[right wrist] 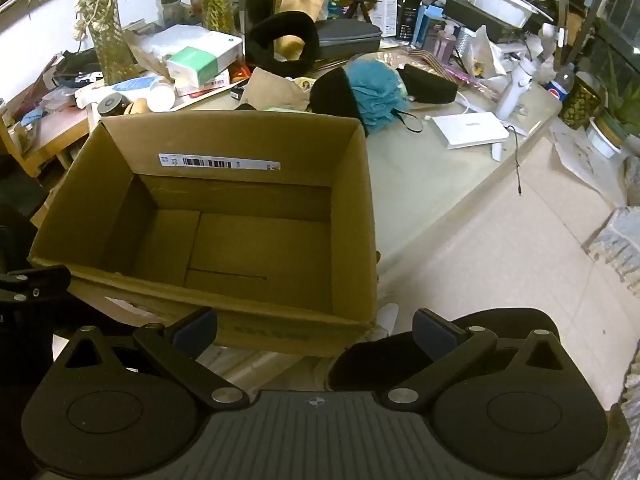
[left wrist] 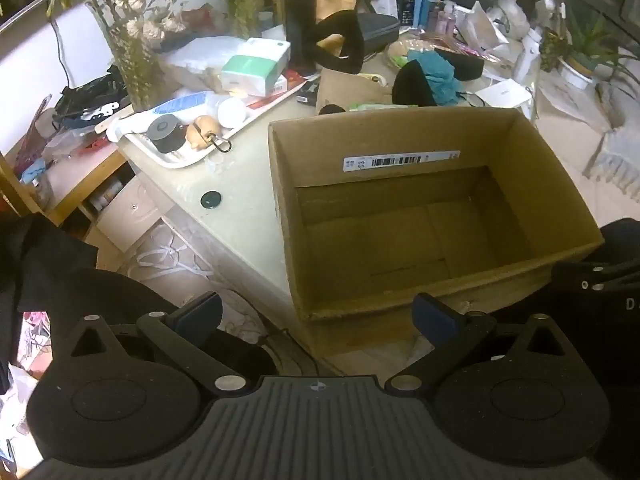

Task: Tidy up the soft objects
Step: 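Move the left gripper past the cardboard box toward the black rolled cloth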

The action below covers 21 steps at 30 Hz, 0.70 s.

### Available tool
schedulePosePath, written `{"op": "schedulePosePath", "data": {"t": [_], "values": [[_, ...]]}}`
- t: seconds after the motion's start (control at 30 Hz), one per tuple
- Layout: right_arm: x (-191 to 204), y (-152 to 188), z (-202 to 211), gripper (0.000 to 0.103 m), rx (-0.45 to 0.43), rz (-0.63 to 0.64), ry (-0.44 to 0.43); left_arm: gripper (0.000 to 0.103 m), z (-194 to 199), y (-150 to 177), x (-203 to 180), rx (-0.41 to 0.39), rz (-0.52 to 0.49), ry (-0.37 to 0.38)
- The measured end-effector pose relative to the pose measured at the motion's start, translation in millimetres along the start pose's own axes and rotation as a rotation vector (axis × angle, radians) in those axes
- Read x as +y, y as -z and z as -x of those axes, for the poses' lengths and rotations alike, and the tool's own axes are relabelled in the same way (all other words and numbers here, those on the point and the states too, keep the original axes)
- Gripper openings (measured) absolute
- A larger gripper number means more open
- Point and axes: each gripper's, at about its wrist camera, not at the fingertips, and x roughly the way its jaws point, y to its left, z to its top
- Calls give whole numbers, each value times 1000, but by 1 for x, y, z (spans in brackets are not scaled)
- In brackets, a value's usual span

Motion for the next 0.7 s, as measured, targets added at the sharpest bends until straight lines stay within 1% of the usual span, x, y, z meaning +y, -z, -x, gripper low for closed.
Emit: {"op": "schedulePosePath", "data": {"t": [0.17, 0.23, 0.5, 0.7], "values": [[-2, -2, -3, 103, 8, 0, -13, 103, -3, -2, 7, 16, 3, 11], [-6, 1, -2, 103, 2, -11, -10, 103, 2, 0, -1, -7, -16, -15], [-7, 0, 1, 103, -3, -2, 6, 103, 1, -1, -2, 0, -20, -2], [-12, -2, 3, 103, -16, 0, 9, 103, 2, 0, 0, -21, -35, 0]]}}
